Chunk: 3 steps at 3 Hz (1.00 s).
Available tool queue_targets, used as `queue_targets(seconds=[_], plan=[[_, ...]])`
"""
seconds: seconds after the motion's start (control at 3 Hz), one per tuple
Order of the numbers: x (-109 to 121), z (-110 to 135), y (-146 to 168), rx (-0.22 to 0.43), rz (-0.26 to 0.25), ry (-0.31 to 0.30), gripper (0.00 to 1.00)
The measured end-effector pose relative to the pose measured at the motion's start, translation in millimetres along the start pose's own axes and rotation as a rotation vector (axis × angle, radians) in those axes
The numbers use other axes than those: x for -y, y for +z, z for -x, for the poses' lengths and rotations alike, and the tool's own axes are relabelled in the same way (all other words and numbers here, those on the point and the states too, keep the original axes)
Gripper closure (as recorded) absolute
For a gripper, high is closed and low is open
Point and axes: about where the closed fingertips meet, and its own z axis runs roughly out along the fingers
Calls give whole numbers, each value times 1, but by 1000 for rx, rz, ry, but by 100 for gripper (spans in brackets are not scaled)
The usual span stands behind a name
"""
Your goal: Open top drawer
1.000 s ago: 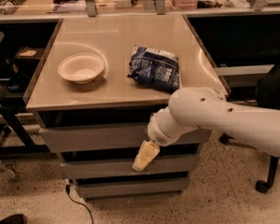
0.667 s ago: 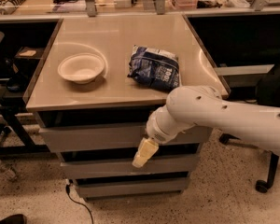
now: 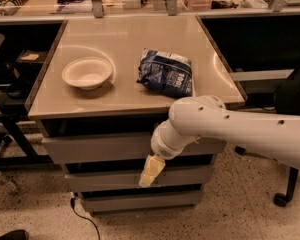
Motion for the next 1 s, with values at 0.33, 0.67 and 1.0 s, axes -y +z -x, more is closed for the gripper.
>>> queue_targets(seconds=[0.33,0.67,1.0], plan=[[-9,-2,-1,-9,26,-5,0],[-22,-2,-9,3,55,-11,0],[-46,-15,-33,37,98,9,0]])
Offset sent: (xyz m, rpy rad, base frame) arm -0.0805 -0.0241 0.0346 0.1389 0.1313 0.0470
